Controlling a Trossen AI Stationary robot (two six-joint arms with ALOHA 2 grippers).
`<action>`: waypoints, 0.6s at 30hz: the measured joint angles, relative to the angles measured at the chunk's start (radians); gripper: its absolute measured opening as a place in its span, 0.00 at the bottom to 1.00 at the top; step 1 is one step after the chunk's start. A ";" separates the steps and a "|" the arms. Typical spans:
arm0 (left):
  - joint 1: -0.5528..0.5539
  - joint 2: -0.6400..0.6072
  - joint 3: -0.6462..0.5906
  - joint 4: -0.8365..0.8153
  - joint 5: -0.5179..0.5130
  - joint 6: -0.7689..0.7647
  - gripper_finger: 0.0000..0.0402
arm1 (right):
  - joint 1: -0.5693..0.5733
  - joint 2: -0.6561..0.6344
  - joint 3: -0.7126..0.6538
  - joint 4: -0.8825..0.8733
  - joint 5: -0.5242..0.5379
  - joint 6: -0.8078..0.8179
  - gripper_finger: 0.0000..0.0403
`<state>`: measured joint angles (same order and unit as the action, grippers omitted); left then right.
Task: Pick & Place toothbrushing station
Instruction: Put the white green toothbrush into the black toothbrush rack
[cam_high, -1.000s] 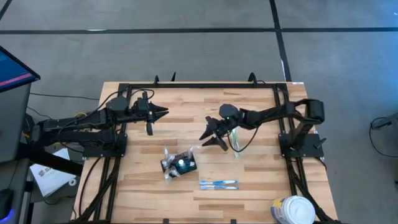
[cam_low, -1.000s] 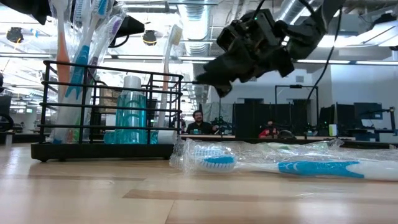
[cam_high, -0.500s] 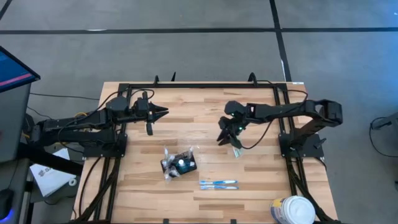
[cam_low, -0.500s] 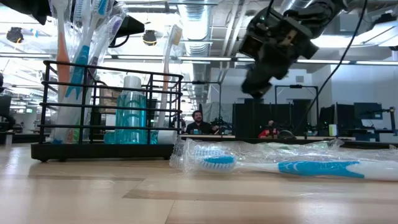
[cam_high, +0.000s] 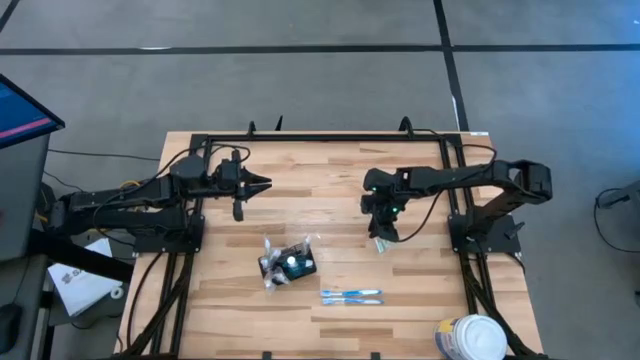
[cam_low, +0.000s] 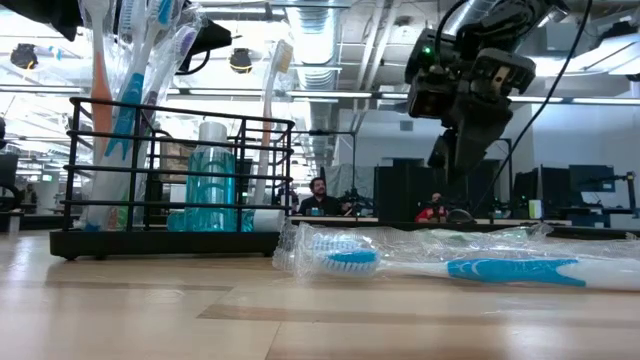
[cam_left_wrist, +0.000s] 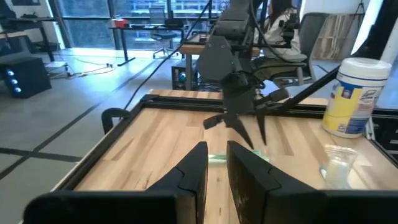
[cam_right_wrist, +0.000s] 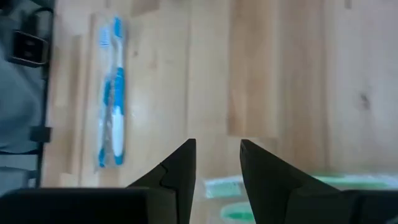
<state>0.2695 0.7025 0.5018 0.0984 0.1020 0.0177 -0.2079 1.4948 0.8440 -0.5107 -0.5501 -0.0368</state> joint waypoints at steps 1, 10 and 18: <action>0.000 0.000 0.000 0.000 0.002 0.000 0.13 | 0.001 0.000 0.010 -0.022 0.018 0.000 0.29; -0.034 0.019 0.000 0.009 0.001 0.000 0.13 | 0.019 0.000 0.068 -0.194 0.166 -0.016 0.29; -0.058 0.052 -0.001 0.040 0.001 0.003 0.13 | 0.024 0.000 0.094 -0.258 0.183 -0.046 0.29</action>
<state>0.2119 0.7547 0.5009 0.1387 0.1031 0.0208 -0.1837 1.4948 0.9379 -0.7689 -0.3667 -0.0831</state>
